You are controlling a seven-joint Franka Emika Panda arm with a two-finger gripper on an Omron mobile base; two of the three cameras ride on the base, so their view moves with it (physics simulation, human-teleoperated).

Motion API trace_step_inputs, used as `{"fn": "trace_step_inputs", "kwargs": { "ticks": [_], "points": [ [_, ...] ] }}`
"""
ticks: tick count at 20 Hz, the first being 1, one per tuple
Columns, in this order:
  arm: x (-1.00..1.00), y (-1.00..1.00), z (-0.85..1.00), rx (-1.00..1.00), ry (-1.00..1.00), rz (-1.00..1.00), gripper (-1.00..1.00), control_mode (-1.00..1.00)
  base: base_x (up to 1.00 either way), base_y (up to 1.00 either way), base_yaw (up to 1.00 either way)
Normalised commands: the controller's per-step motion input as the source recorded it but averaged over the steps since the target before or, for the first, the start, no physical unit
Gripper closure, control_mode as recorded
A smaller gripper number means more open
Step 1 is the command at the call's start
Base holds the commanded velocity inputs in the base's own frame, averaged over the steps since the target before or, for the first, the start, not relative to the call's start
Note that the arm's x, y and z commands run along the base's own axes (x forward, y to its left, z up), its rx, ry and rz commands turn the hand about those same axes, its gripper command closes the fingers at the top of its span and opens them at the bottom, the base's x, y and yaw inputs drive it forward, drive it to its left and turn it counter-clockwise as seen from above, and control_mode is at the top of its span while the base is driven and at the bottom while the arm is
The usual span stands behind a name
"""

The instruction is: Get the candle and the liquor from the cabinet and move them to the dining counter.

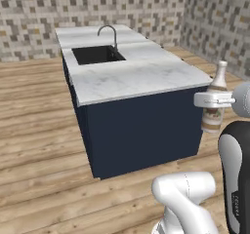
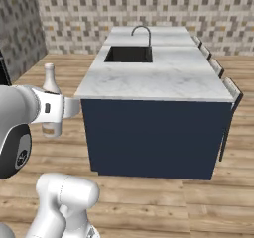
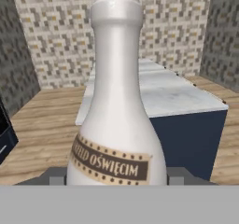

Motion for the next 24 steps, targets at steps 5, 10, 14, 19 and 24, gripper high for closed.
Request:
{"fn": "trace_step_inputs", "kwargs": {
  "ticks": [5, 10, 14, 19, 24],
  "points": [
    [0.00, 0.00, 0.00, 0.00, 0.00, 0.00, 1.00, 1.00, 0.51, -0.63, 0.00],
    [0.00, 0.00, 0.00, 0.00, 0.00, 0.00, 1.00, 1.00, 0.49, -0.64, 0.00],
    [0.00, 0.00, 0.00, 0.00, 0.00, 0.00, 1.00, 1.00, 0.49, -0.64, 0.00],
    [0.00, 0.00, 0.00, 0.00, 0.00, 0.00, 1.00, 1.00, 0.49, -0.64, 0.00],
    [0.00, 0.00, 0.00, 0.00, 0.00, 0.00, 1.00, 1.00, 0.48, -0.64, 0.00]
  ]
}}
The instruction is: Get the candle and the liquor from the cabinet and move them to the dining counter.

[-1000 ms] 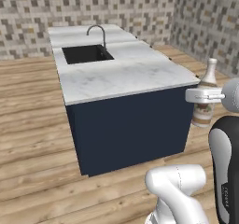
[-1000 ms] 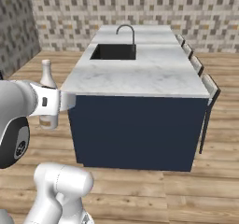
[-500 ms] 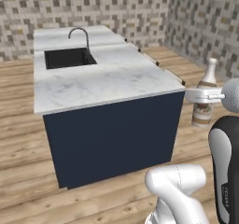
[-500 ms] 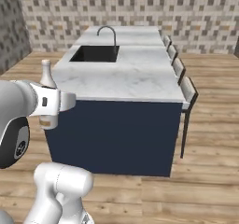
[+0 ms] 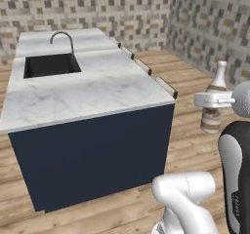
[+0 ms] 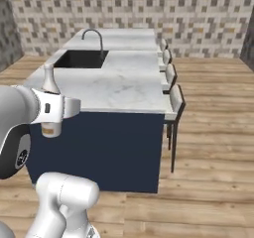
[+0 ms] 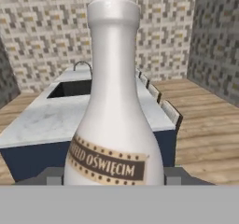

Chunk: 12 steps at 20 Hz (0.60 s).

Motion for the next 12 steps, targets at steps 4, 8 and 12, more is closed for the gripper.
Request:
{"fn": "trace_step_inputs", "kwargs": {
  "ticks": [4, 8, 12],
  "points": [
    [0.00, 0.00, 0.00, 0.00, 0.00, 0.00, 1.00, 1.00, 0.49, -0.63, 0.00],
    [0.00, 0.00, 0.00, 0.00, 0.00, 0.00, 1.00, 1.00, 0.49, -0.63, 0.00],
    [0.00, 0.00, 0.00, 0.00, 0.00, 0.00, 1.00, 1.00, 0.49, -0.63, 0.00]
  ]
}}
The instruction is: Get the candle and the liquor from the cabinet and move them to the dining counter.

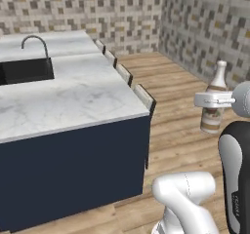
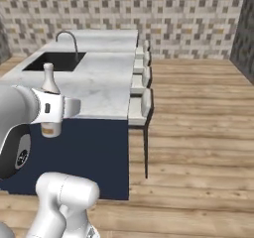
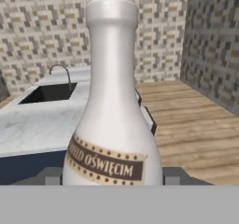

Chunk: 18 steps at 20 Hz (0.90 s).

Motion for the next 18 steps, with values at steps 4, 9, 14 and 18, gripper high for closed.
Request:
{"fn": "trace_step_inputs", "kwargs": {
  "ticks": [4, 9, 14, 18],
  "points": [
    [0.00, 0.00, 0.00, 0.00, 0.00, 0.00, 1.00, 1.00, 0.49, -0.63, 0.00],
    [0.00, 0.00, 0.00, 0.00, 0.00, 0.00, 1.00, 1.00, 0.50, -0.62, 0.00],
    [0.00, 0.00, 0.00, 0.00, 0.00, 0.00, 1.00, 1.00, 0.54, -0.60, 0.00],
    [0.00, 0.00, 0.00, 0.00, 0.00, 0.00, 1.00, 1.00, 0.61, -0.56, 0.00]
  ]
}}
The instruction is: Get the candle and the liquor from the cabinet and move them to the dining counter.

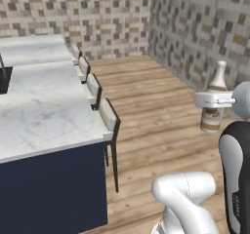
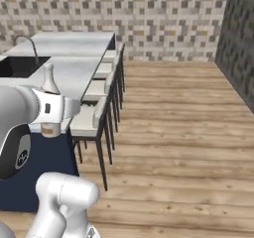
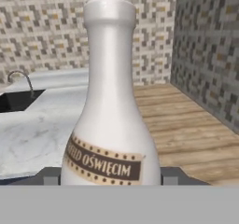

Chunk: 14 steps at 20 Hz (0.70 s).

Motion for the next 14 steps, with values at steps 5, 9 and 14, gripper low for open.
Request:
{"fn": "trace_step_inputs", "kwargs": {
  "ticks": [5, 9, 14],
  "points": [
    [0.00, 0.00, 0.00, 0.00, 0.00, 0.00, 1.00, 1.00, 0.68, -0.52, 0.01],
    [0.00, 0.00, 0.00, 0.00, 0.00, 0.00, 1.00, 1.00, 0.76, -0.46, 0.03],
    [0.00, 0.00, 0.00, 0.00, 0.00, 0.00, 1.00, 1.00, 0.80, -0.40, 0.08]
  ]
}}
